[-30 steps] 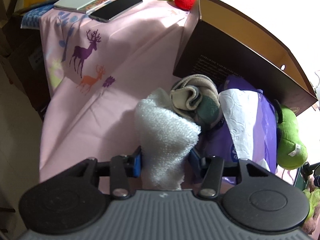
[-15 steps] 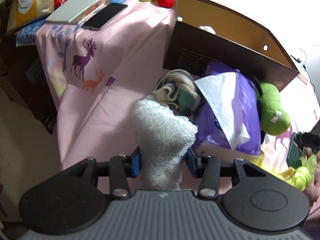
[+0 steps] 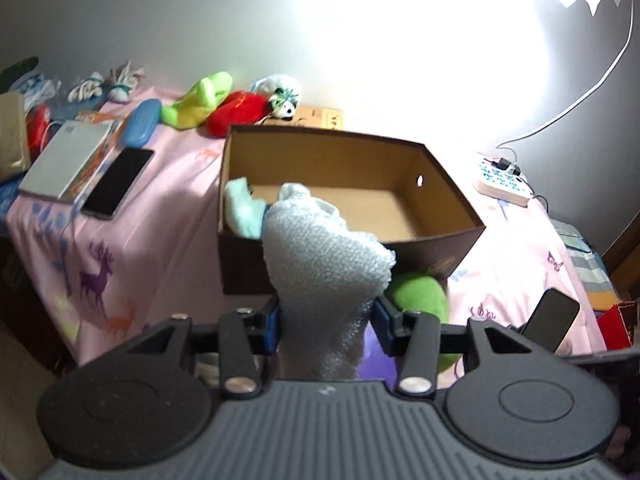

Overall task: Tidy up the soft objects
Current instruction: 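Lift the bubble-wrap bundle and lower it into the box with the left gripper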

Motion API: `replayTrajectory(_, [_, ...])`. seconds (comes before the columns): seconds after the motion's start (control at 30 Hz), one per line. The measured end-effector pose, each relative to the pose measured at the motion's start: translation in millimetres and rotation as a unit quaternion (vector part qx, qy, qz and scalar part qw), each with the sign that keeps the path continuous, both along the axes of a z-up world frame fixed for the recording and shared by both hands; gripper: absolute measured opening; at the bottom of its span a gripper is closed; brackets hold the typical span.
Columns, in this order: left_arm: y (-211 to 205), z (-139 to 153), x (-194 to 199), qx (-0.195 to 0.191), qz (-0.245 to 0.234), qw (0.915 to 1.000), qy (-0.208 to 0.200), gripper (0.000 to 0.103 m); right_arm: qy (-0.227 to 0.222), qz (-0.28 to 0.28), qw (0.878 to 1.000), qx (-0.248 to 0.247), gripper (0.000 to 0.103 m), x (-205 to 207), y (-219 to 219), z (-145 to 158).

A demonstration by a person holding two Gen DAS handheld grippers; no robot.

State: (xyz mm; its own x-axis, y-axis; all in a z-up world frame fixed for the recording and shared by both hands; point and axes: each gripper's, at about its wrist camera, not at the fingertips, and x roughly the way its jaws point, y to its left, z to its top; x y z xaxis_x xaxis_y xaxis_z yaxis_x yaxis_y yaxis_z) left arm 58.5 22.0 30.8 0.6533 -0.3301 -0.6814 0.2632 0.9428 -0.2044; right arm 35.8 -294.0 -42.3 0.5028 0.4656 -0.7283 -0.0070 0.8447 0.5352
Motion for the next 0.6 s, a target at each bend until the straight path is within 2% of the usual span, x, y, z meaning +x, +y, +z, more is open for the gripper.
replayTrajectory(0.1, [-20, 3, 35, -0.01, -0.018, 0.9998, -0.008, 0.049, 0.006, -0.01, 1.0, -0.007, 0.018, -5, -4, -2])
replayTrajectory(0.2, [-43, -1, 70, 0.001, -0.036, 0.9993, -0.008, 0.049, 0.01, -0.029, 0.999, -0.012, 0.018, -12, -9, -4])
replayTrajectory(0.37, [-70, -21, 127, 0.011, -0.051, 0.9985, 0.017, 0.049, 0.01, -0.075, 0.997, -0.017, 0.018, -24, -19, -4])
replayTrajectory(0.6, [-88, -50, 208, 0.035, -0.035, 0.997, 0.06, 0.049, 0.012, -0.108, 0.994, -0.022, 0.018, -31, -18, -5])
